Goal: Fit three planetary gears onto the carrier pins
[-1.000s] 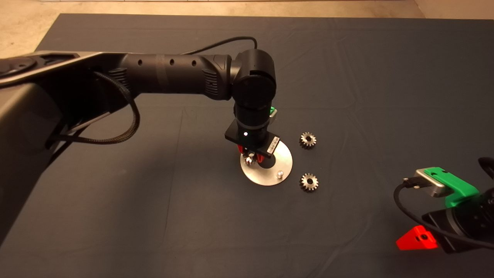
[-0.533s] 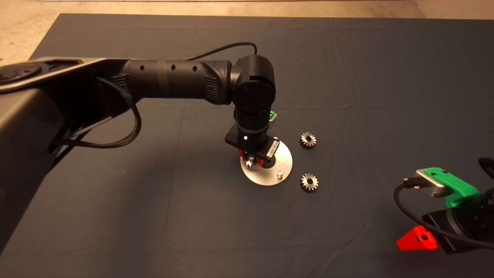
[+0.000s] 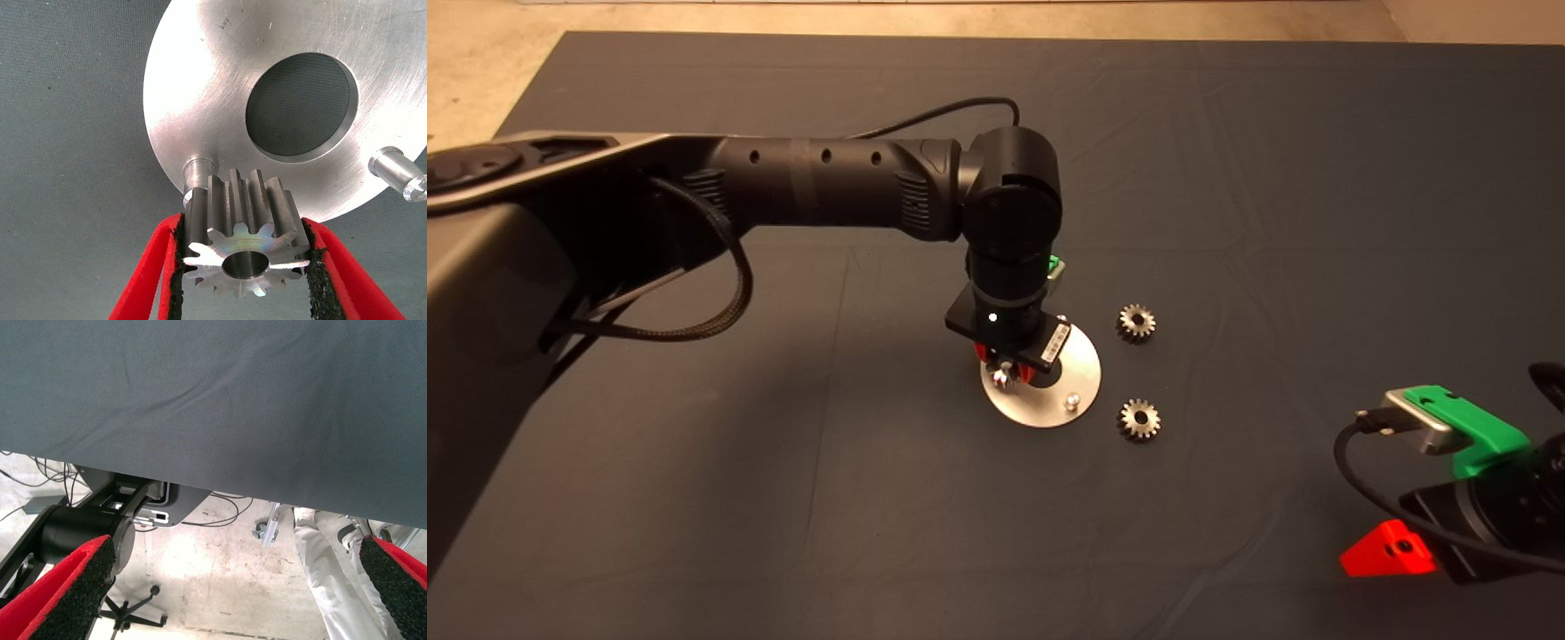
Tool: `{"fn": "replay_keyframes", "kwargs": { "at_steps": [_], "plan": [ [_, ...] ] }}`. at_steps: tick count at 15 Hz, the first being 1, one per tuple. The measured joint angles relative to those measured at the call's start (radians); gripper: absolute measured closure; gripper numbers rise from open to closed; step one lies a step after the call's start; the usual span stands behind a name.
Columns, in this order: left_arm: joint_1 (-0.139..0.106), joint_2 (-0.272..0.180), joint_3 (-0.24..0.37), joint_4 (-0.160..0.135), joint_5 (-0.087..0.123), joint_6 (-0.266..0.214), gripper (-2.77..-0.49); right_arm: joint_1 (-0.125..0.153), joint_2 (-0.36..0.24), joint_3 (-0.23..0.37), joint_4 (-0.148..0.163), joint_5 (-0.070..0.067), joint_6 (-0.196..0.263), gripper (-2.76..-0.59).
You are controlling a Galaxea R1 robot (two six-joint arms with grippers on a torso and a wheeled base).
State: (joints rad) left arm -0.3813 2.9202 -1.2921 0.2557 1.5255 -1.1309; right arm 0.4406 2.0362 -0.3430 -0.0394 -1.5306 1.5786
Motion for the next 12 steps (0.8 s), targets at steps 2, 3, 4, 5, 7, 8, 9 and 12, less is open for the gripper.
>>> {"fn": "replay_keyframes", "kwargs": {
  "at_steps": [2, 3, 4, 5, 7, 8, 9, 12],
  "plan": [
    [0.0, 0.0, 0.0, 0.0, 0.0, 0.0, -0.99, 0.0, 0.0, 0.0, 0.0, 0.0, 0.0, -2.74],
    [0.0, 0.0, 0.0, 0.0, 0.0, 0.0, -0.99, 0.0, 0.0, 0.0, 0.0, 0.0, 0.0, -2.74],
    [0.0, 0.0, 0.0, 0.0, 0.0, 0.0, -0.99, 0.0, 0.0, 0.0, 0.0, 0.0, 0.0, -2.74],
    [0.0, 0.0, 0.0, 0.0, 0.0, 0.0, -0.99, 0.0, 0.0, 0.0, 0.0, 0.0, 0.0, -2.74],
    [0.0, -0.001, 0.0, 0.0, 0.0, 0.002, -0.99, 0.0, 0.0, 0.0, 0.0, 0.0, 0.0, -2.74],
    [0.0, -0.001, 0.0, 0.0, 0.0, 0.002, -0.99, 0.0, 0.0, 0.0, 0.0, 0.0, 0.0, -2.74],
    [0.0, -0.001, 0.0, 0.0, 0.0, 0.002, -0.99, 0.0, 0.0, 0.0, 0.0, 0.0, 0.0, -2.74],
    [-0.001, -0.006, 0.0, 0.0, 0.0, 0.002, -0.99, 0.0, 0.0, 0.0, 0.0, 0.0, 0.0, -2.74]
  ]
}}
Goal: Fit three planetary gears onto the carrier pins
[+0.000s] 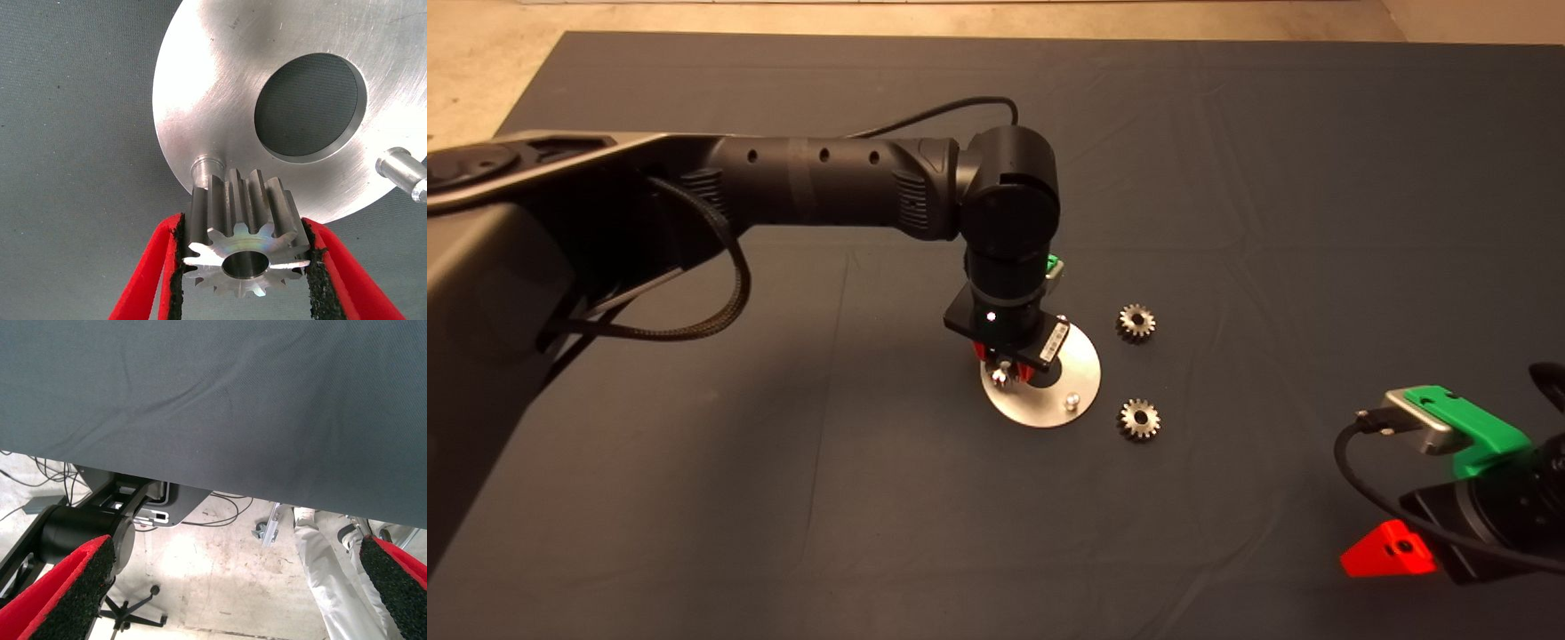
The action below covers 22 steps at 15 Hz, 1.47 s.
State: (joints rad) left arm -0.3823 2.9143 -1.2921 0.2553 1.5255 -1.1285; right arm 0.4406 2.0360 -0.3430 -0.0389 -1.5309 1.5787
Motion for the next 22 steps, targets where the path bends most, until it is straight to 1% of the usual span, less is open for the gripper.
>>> {"fn": "replay_keyframes", "kwargs": {
  "at_steps": [4, 7, 9, 15, 22],
  "plan": [
    [-0.001, 0.0, 0.0, 0.0, 0.0, 0.003, -0.99, 0.0, 0.0, 0.0, 0.0, 0.0, 0.0, -2.73],
    [-0.014, 0.0, 0.0, 0.0, 0.0, 0.009, -0.99, 0.0, 0.0, 0.0, 0.0, 0.0, 0.0, -2.74],
    [-0.014, 0.0, 0.0, 0.0, 0.0, 0.016, -0.99, 0.0, 0.0, 0.0, 0.001, 0.0, 0.0, -2.74],
    [-0.014, 0.0, -0.007, 0.001, 0.0, 0.046, -0.99, -0.001, 0.0, 0.0, 0.002, 0.0, 0.0, -2.74],
    [-0.014, -0.011, -0.009, 0.008, 0.001, 0.09, -0.99, -0.017, 0.0, 0.0, 0.003, 0.0, 0.0, -2.74]
  ]
}}
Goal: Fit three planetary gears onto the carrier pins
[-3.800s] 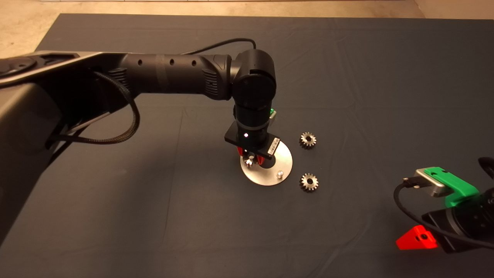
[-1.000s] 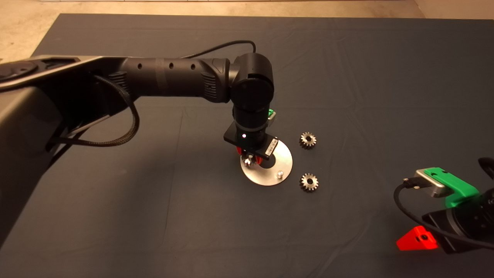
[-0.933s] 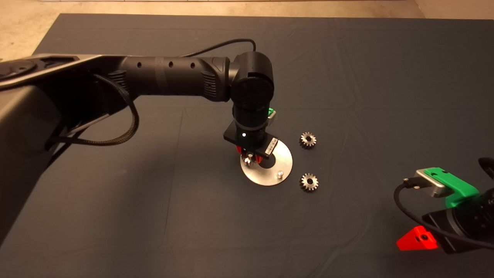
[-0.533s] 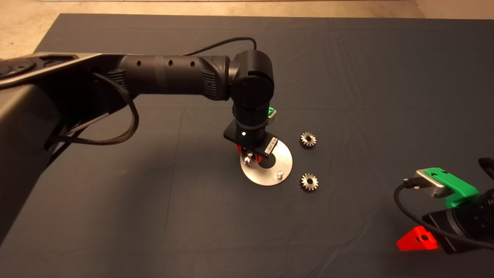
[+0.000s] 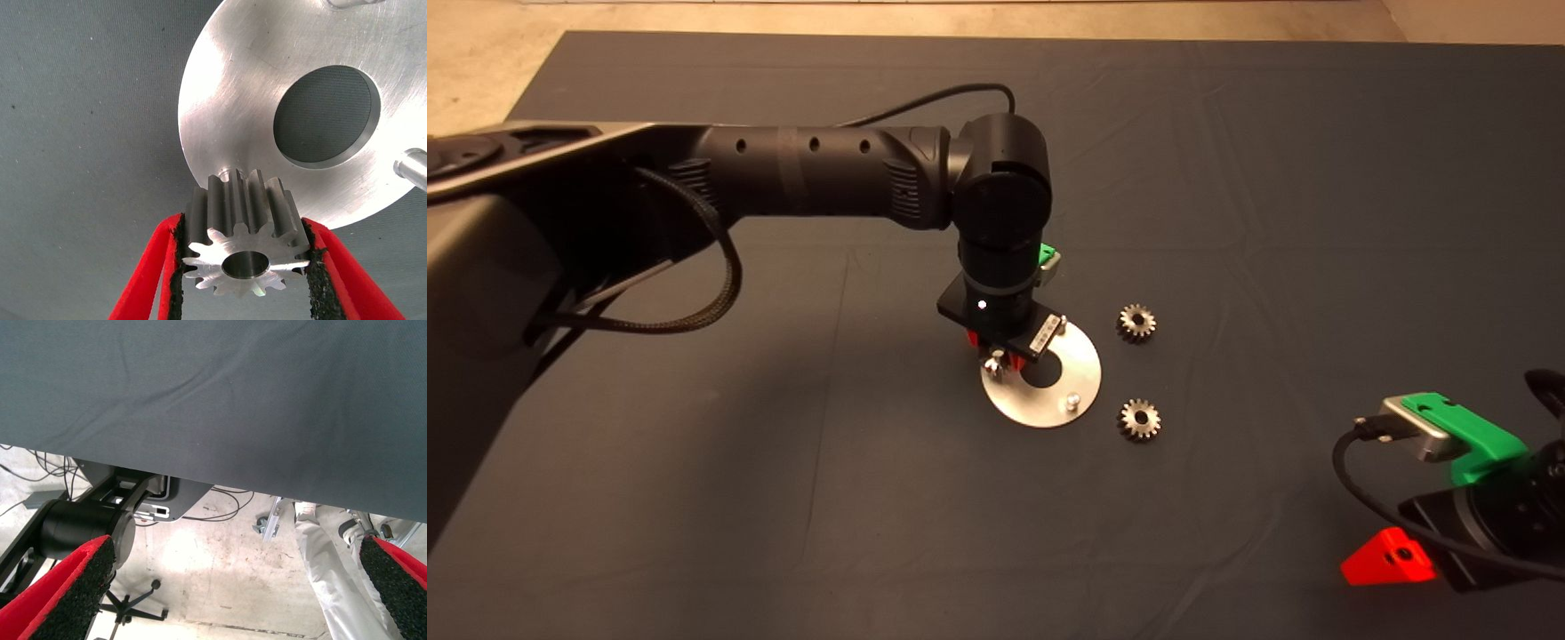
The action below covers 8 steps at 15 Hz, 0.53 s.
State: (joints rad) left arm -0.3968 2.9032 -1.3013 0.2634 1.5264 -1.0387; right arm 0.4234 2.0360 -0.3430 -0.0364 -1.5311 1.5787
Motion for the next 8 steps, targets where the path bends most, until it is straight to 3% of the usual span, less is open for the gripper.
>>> {"fn": "replay_keyframes", "kwargs": {
  "at_steps": [8],
  "plan": [
    [0.0, -0.005, -0.001, 0.003, 0.0, 0.02, -0.99, -0.006, 0.0, 0.0, 0.0, 0.0, 0.0, -2.74]
  ]
}}
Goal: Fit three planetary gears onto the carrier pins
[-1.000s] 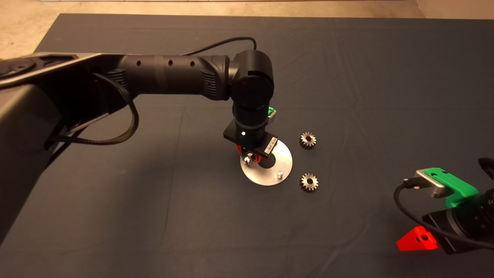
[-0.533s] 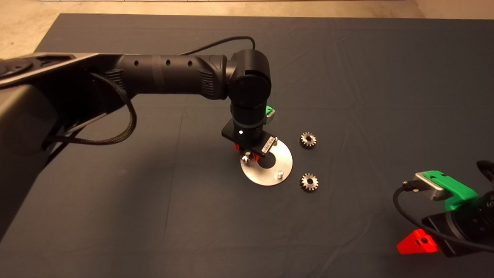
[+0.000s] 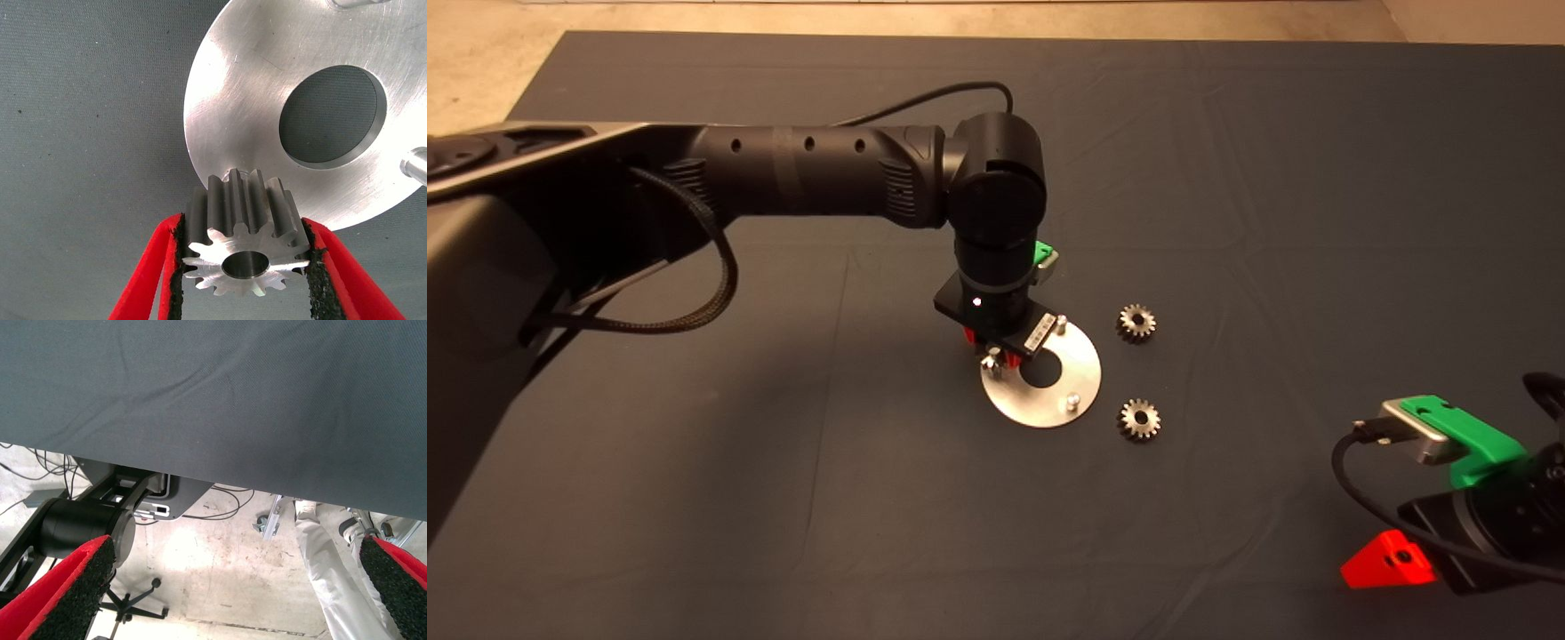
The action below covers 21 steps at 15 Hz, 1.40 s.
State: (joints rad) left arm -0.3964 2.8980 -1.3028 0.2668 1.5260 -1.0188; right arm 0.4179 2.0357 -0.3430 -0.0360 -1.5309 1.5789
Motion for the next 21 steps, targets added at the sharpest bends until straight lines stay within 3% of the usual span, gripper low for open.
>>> {"fn": "replay_keyframes", "kwargs": {
  "at_steps": [21],
  "plan": [
    [0.009, -0.001, 0.001, 0.003, 0.0, 0.006, -0.99, 0.0, -0.012, 0.0, 0.0, 0.0, 0.0, -2.73]
  ]
}}
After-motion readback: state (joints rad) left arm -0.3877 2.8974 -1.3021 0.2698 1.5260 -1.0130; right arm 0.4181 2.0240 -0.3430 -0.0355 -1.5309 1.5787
